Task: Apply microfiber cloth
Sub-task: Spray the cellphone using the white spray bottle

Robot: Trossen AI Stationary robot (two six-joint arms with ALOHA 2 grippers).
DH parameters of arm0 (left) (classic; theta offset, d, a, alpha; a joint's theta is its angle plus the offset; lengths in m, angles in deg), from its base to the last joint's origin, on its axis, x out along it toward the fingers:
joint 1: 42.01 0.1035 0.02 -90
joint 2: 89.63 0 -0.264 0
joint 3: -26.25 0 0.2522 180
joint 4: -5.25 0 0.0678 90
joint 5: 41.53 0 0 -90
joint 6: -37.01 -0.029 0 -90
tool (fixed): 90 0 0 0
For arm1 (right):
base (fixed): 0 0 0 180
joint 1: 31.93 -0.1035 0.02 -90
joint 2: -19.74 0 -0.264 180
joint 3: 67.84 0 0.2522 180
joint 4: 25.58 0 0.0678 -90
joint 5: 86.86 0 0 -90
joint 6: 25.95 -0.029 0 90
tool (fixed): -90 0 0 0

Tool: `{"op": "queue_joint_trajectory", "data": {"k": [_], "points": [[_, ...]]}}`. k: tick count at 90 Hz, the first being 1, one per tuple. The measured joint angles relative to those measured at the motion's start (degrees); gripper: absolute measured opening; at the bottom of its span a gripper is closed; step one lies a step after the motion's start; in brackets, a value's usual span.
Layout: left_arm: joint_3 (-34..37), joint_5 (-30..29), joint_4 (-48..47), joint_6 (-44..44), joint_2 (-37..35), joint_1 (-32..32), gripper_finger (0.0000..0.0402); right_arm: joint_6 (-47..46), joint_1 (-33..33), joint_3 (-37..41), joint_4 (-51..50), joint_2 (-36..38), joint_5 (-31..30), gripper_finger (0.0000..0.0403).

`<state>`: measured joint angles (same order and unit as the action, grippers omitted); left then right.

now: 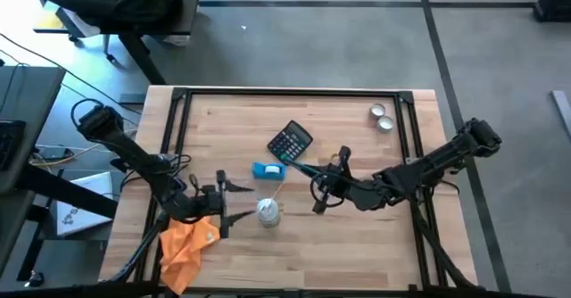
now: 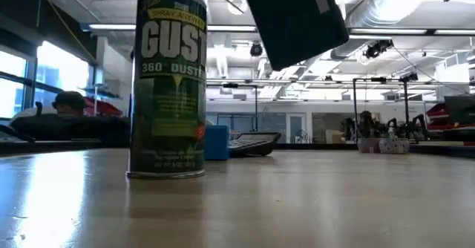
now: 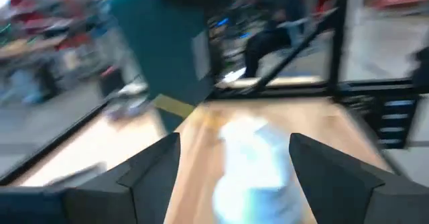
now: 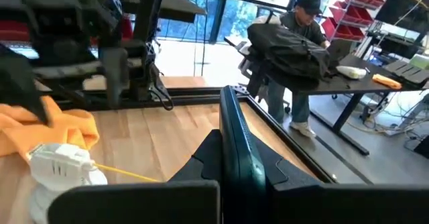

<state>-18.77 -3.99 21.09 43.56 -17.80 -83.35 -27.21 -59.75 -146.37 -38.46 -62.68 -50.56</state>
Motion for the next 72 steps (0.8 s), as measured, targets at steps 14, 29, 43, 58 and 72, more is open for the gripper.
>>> {"op": "queue_joint_trajectory", "data": {"k": [14,29,43,58,72], "points": [[0.0,6.6,0.9,5.7,2.3,2.3,0.0262,-0.9,-2.0,0.0,-3.1,3.1,-0.3,0.0001],[0.0,11.4,11.0,2.9,7.2,3.9,0.0262,-4.3,-3.9,0.0,-6.2,4.4,-0.4,0.0001],[-0.2,11.4,13.7,0.9,8.8,3.2,0.0262,-6.6,-5.1,0.0,-8.9,4.5,-0.6,0.0001],[-3.3,5.7,12.4,0.0,9.5,-0.7,0.0255,-9.1,-5.2,0.0,-12.0,4.5,-0.8,0.0001],[-7.0,-3.3,11.9,-4.7,12.4,-5.5,0.0239,-10.3,-4.9,0.0,-13.3,4.5,-0.8,0.0001]]}}
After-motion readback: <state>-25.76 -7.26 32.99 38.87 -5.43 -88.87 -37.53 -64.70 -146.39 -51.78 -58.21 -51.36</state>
